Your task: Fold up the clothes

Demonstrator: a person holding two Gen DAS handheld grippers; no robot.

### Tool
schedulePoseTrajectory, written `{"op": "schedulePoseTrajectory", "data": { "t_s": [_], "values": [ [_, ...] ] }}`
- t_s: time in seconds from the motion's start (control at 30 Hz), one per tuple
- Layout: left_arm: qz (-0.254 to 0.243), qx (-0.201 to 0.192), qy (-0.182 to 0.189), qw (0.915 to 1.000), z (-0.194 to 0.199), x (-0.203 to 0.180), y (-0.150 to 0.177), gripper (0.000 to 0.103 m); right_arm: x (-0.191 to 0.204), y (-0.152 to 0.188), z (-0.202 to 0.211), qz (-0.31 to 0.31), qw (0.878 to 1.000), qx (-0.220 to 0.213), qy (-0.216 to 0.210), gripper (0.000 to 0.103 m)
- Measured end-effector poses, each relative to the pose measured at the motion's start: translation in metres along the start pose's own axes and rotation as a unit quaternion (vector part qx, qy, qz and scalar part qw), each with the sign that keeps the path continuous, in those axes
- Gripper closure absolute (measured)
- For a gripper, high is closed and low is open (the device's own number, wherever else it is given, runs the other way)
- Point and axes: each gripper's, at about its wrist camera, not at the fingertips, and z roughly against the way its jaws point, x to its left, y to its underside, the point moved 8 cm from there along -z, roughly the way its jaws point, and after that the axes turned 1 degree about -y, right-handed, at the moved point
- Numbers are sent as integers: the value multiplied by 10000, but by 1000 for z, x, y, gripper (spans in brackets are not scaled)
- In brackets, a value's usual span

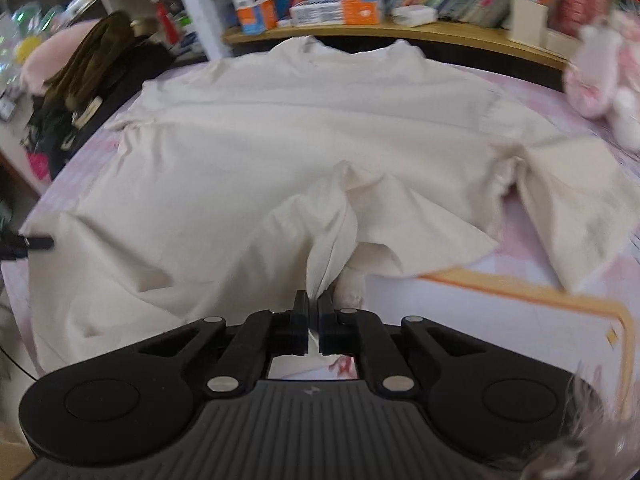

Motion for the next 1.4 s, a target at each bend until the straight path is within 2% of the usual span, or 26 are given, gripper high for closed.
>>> {"op": "schedulePoseTrajectory", "data": {
  "t_s": [0.03, 0.1, 0.17, 0.23, 0.3, 0.37, 0.4, 0.47, 0.53, 0.57, 0.6, 0.63, 0.67, 0.7, 0.73, 0.8, 0.83, 0.9, 0.93, 0.97, 1.0, 1.07, 1.17, 1.23, 1.33, 1.4],
  "values": [
    [53, 0, 109, 9999, 11, 0, -2, 91, 0, 4, 17, -171, 9998, -48, -29, 99],
    [195, -134, 750, 9969, 40, -6, -10, 91, -1, 10, 52, -612, 9979, -171, -156, 99],
    [312, -295, 1479, 9881, 67, -13, -19, 82, -1, 14, 97, -1324, 9884, -495, -559, 99],
    [284, -179, 1147, 9928, 57, 4, -15, 74, -4, 23, 133, -1997, 9721, -848, -891, 99],
    [249, -52, 770, 9967, 46, 21, -11, 73, -9, 37, 142, -2108, 9719, -831, -645, 99],
    [215, 75, 393, 9990, 36, 39, -6, 73, -13, 57, 131, -1833, 9816, -527, 10, 99],
    [175, 147, 261, 9994, 30, 48, 0, 73, -15, 67, 124, -1761, 9835, -361, 204, 99],
    [14, 267, 92, 9996, 21, 56, 10, 73, -18, 86, 109, -1733, 9835, -63, 520, 99],
    [-214, 341, -17, 9992, 14, 57, 19, 73, -26, 106, 97, -1718, 9786, 211, 1111, 94],
    [-350, 242, -13, 9991, 14, 54, 21, 69, -29, 113, 93, -1665, 9759, 315, 1376, 89],
    [-466, 141, 60, 9988, 14, 49, 22, 68, -29, 117, 91, -1682, 9755, 328, 1379, 89],
    [-487, 104, 140, 9987, 13, 46, 22, 66, -29, 120, 88, -1721, 9757, 318, 1316, 88],
    [-500, 73, 222, 9985, 12, 43, 23, 66, -28, 124, 86, -1759, 9759, 308, 1252, 78],
    [-524, 9, 245, 9983, 10, 39, 23, 64, -27, 126, 84, -1828, 9757, 284, 1171, 73],
    [-549, -58, 263, 9981, 9, 35, 22, 58, -26, 127, 82, -1905, 9753, 256, 1085, 70],
    [-456, -146, 328, 9983, 5, 26, 19, 57, -23, 131, 78, -1834, 9757, 369, 1143, 72],
    [-363, -174, 403, 9984, 4, 21, 17, 60, -21, 132, 73, -1768, 9757, 463, 1208, 79],
    [-174, -457, 727, 9962, 5, -1, 7, 61, -17, 134, 67, -1652, 9764, 554, 1273, 86],
    [-156, -565, 867, 9945, 2, -17, 1, 61, -14, 134, 64, -1546, 9773, 571, 1329, 87],
    [-259, -573, 988, 9931, -3, -41, -1, 61, -11, 133, 62, -1434, 9782, 593, 1378, 87],
    [-625, -457, 1139, 9905, -12, -69, 0, 60, -11, 133, 60, -1336, 9790, 615, 1408, 87],
    [-1445, -170, 1383, 9796, -29, -120, 8, 57, -9, 131, 58, -1182, 9800, 693, 1445, 87],
    [-2040, -223, 1560, 9662, -20, -144, 19, 56, -10, 131, 58, -1195, 9802, 740, 1397, 87],
    [-1773, -404, 1739, 9678, -3, -127, 17, 54, -10, 132, 59, -1183, 9813, 696, 1353, 87],
    [-1376, -663, 1212, 9808, 11, -78, 12, 55, -11, 134, 61, -1174, 9824, 613, 1318, 87],
    [-1474, -673, 584, 9851, 4, -49, 12, 55, -12, 134, 60, -1182, 9828, 575, 1297, 87]
  ]
}}
